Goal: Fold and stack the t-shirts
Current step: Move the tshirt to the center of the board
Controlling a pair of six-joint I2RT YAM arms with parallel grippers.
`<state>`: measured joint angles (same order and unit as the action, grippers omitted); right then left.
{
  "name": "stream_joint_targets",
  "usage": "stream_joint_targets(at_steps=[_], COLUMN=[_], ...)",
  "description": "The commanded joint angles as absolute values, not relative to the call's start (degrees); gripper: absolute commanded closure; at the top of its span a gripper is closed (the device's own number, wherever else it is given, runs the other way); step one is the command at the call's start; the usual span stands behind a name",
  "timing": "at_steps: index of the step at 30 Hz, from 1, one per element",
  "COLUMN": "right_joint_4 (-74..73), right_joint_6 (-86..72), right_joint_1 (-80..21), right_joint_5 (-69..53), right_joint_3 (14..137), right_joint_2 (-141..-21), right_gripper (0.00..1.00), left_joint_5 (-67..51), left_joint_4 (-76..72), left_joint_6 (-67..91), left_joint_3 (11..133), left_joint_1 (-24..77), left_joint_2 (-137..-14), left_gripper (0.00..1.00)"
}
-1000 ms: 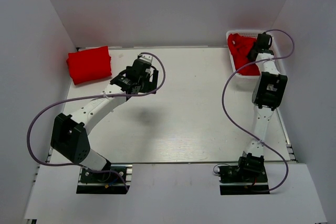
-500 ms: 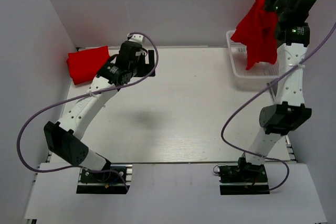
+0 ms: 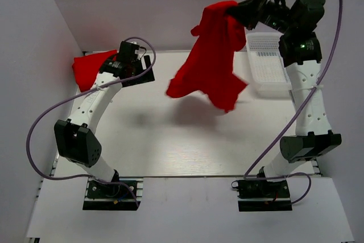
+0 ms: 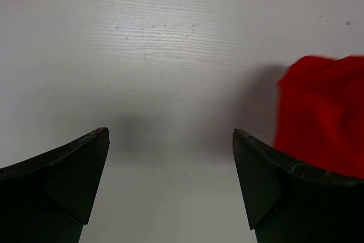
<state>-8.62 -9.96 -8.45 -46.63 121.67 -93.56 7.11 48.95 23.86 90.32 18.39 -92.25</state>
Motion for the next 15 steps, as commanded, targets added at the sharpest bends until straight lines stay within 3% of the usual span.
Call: stream_joint_targets(at_steps=[1, 7, 10, 11, 13, 14, 15], right_joint_4=[-4.83, -6.06, -9.11, -10.45, -15.78, -16.95, -18.35], right_joint_6=[-9.51, -2.39, -0.88, 1.64, 1.76, 3.24, 3.16], right_joint_1=[-9.40, -12.82, -16.42, -17.04, -18.98, -19.25, -19.60], right_joint_5=[-50.72, -44.13, -42.11, -40.79, -37.19, -36.22, -34.99], right_joint_3=[109.65, 74.36, 67.43, 64.28, 63.28, 63.72, 64.94], right_joint_2=[-90.01, -84.47, -87.60, -89.11, -94.79, -95.96, -97.28], right_gripper=[1.00, 1.00, 0.98, 0.71, 0.53, 0.10, 0.10], left_joint_5=[10.18, 12.30, 11.35, 10.64, 8.80, 8.27, 8.26], left_joint_4=[55.70, 58.45, 58.45, 57.84, 56.34, 55.21, 55.20], left_joint_6=[27.41, 29.62, 29.62, 29.62, 28.92, 28.92, 28.92], left_joint_3=[88.07, 80.34, 75.60, 73.85, 72.17, 70.94, 70.41], left_joint_1=[17.32, 16.26, 16.26, 16.26, 16.26, 16.26, 16.26], left_joint_2=[-87.28, -83.24, -82.71, -82.71, -82.71, -82.71, -82.71], left_gripper=[0.00, 0.00, 0.00, 0.00, 0.00, 0.00, 0.00])
